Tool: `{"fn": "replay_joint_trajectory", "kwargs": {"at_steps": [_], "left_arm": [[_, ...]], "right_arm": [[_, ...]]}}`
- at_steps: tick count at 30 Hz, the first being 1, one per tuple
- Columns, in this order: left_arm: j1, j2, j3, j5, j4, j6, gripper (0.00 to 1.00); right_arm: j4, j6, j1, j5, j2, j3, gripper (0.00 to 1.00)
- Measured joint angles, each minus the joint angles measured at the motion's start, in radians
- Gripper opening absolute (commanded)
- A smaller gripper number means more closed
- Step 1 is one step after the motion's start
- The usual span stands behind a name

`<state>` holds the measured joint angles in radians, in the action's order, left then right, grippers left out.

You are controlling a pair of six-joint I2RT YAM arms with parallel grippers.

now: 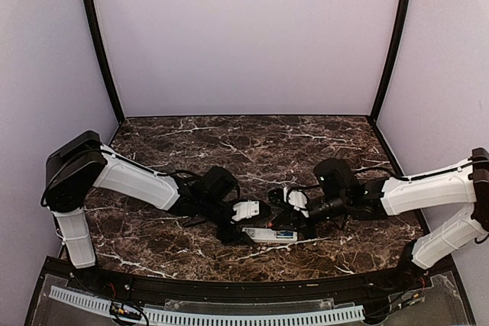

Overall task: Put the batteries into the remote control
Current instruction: Hold the remote control without the battery cover at the center of the board.

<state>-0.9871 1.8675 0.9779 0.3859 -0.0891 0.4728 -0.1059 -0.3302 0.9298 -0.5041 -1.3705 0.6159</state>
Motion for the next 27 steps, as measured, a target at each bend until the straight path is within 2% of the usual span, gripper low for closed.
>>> {"fn": "replay_joint_trajectory", "kwargs": {"at_steps": [5, 10, 12, 21, 27], "left_arm": [[0.000, 0.021, 0.005, 0.000, 0.017, 0.007, 0.53], [0.000, 0.021, 0.027, 0.008, 0.077, 0.022, 0.30], [-0.001, 0.021, 0.039, 0.014, 0.106, 0.028, 0.26], [0.038, 0.014, 0.068, 0.024, 0.219, 0.086, 0.25], [0.053, 0.014, 0.132, 0.006, 0.343, 0.173, 0.25]], "right_arm": [[-0.021, -0.030, -0.003, 0.010, 0.015, -0.005, 0.00], [-0.019, -0.057, -0.003, 0.003, 0.005, -0.005, 0.00], [-0.018, -0.066, -0.003, -0.004, -0.008, -0.005, 0.00], [0.002, -0.113, 0.009, -0.029, -0.036, -0.003, 0.00], [0.002, -0.143, 0.055, -0.014, -0.118, 0.038, 0.00]]}}
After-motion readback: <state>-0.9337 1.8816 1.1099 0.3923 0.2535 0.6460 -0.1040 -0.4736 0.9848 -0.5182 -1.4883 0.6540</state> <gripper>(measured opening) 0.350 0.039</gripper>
